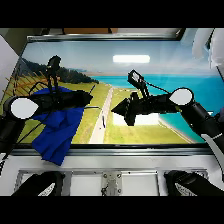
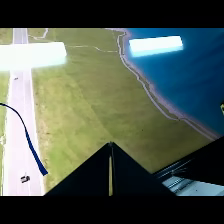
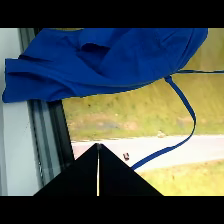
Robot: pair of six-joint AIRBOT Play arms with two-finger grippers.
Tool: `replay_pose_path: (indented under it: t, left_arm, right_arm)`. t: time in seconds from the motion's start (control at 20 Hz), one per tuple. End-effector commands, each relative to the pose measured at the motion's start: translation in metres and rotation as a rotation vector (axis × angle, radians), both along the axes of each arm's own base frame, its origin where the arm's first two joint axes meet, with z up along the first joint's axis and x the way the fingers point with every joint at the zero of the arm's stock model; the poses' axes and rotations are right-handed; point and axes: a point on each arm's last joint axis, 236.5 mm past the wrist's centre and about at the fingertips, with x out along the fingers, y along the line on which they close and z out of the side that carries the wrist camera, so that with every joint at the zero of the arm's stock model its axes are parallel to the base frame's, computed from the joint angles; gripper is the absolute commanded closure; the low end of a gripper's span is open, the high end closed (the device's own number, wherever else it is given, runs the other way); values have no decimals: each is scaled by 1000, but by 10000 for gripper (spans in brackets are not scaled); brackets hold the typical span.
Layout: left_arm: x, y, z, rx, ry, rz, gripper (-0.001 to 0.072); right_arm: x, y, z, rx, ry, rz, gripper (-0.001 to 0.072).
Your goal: Fold the clothes and pants, and hang the long-sleeved shirts on hangers.
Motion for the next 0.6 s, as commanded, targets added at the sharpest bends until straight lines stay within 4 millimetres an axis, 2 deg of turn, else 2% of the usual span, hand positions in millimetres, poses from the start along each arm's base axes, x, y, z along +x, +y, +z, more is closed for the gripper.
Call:
replay_pose_path:
  t: [0.0, 0.45, 0.55]
  left_arm:
    - [0, 0, 0, 0, -1, 1, 698]
    - [0, 0, 0, 0, -1, 1, 697]
    - [7, 1, 6, -14, -32, 21, 697]
  right_arm:
    - [0, 0, 0, 0, 1, 1, 698]
    - [0, 0, 0, 0, 1, 1, 697]
    - [0, 0, 0, 0, 1, 1, 698]
